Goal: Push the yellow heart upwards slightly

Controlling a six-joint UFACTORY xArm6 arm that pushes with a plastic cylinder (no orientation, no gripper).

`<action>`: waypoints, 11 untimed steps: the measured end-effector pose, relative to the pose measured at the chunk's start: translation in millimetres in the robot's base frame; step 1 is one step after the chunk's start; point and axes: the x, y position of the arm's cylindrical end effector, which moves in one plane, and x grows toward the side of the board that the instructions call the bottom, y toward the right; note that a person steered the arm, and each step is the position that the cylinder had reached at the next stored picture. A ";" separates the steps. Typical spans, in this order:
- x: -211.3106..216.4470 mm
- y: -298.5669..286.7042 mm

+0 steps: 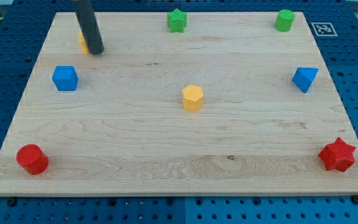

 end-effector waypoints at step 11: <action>-40.1 -37.0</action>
